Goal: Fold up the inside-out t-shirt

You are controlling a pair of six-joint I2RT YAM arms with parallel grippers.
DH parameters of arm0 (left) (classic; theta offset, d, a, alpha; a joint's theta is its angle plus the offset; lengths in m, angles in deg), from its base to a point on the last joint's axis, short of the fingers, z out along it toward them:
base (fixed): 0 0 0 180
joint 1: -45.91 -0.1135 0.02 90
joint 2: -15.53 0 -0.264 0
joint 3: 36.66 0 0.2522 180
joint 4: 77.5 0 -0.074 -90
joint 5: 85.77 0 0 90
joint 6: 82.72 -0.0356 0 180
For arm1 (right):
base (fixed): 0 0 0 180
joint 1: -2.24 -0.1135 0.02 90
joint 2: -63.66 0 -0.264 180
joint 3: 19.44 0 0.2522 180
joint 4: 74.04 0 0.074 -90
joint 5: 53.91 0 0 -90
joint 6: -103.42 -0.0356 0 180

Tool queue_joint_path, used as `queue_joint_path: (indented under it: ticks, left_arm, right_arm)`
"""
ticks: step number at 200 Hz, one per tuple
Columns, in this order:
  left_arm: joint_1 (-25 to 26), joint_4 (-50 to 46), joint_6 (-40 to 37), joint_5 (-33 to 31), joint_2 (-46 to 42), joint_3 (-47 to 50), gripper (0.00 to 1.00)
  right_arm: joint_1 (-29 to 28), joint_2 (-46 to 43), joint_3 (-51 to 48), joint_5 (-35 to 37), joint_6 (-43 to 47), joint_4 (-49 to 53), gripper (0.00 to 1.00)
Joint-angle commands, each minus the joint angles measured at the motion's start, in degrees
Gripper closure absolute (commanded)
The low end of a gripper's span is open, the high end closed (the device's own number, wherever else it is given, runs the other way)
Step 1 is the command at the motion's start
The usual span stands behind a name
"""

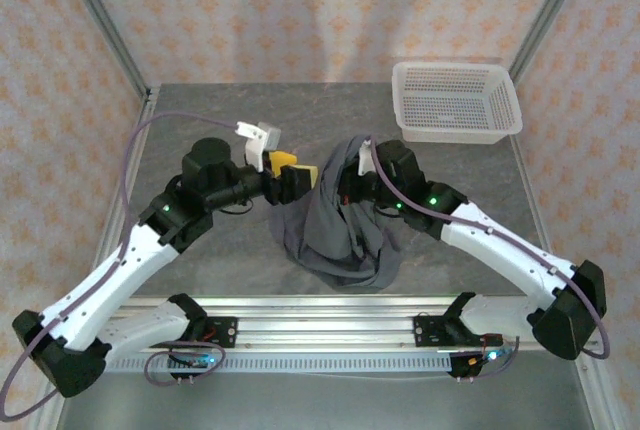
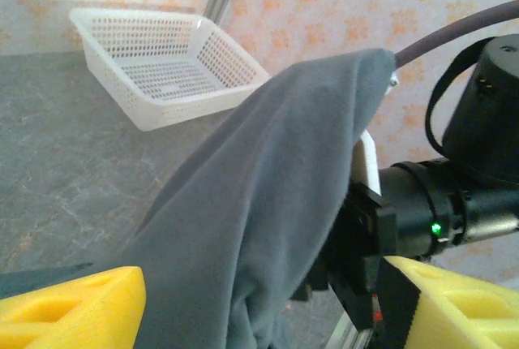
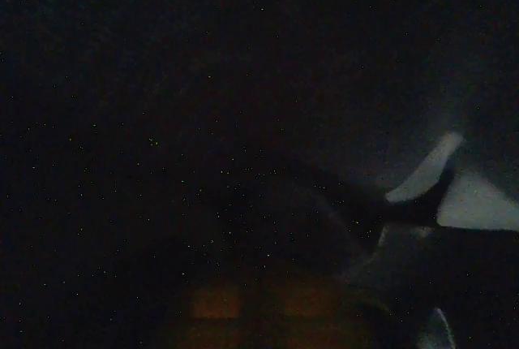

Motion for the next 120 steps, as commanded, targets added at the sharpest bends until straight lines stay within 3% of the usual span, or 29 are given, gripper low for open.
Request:
queue_joint_path:
  ticks: [1, 16, 28, 32, 51, 68, 88, 120]
  left_arm:
    - [0.15, 2.52, -1.19, 4.56, 3.85, -2.20, 0.24]
    - [0.27, 4.36, 1.41, 4.11, 6.57, -3.20, 0.30]
    - [0.26, 6.36, 3.86, 3.33, 7.94, -3.36, 0.44]
    - [0.23, 7.06, 4.82, 2.82, 8.28, -3.28, 0.50]
    - [0.16, 7.95, 7.84, -1.51, 8.66, -3.06, 0.99]
    - [0.17, 4.17, 9.05, -10.28, 7.95, -3.36, 1.00]
    - [-0.71, -5.51, 10.49, -23.89, 8.80, -6.06, 1.00]
    - [-5.58, -13.84, 16.94, -33.95, 13.07, -5.68, 1.00]
  right_arm:
    - [0.10, 1.74, 3.12, -5.07, -0.46, -1.26, 1.00]
    - [-0.35, 2.25, 3.44, -6.15, -0.35, -1.17, 1.00]
    - [-0.70, 2.41, 3.38, -6.43, -0.13, -1.26, 1.00]
    - [-0.81, 2.39, 3.36, -6.43, -0.16, -1.34, 1.00]
    - [-0.88, 2.08, 2.77, -5.63, -0.13, -1.19, 1.00]
    - [-0.92, 1.44, 2.15, -5.70, 0.55, -0.42, 1.00]
    - [-0.99, 0.18, 1.28, -10.63, 1.93, -0.28, 1.00]
    - [-1.00, -6.68, -0.25, -14.69, 2.29, -2.17, 1.00]
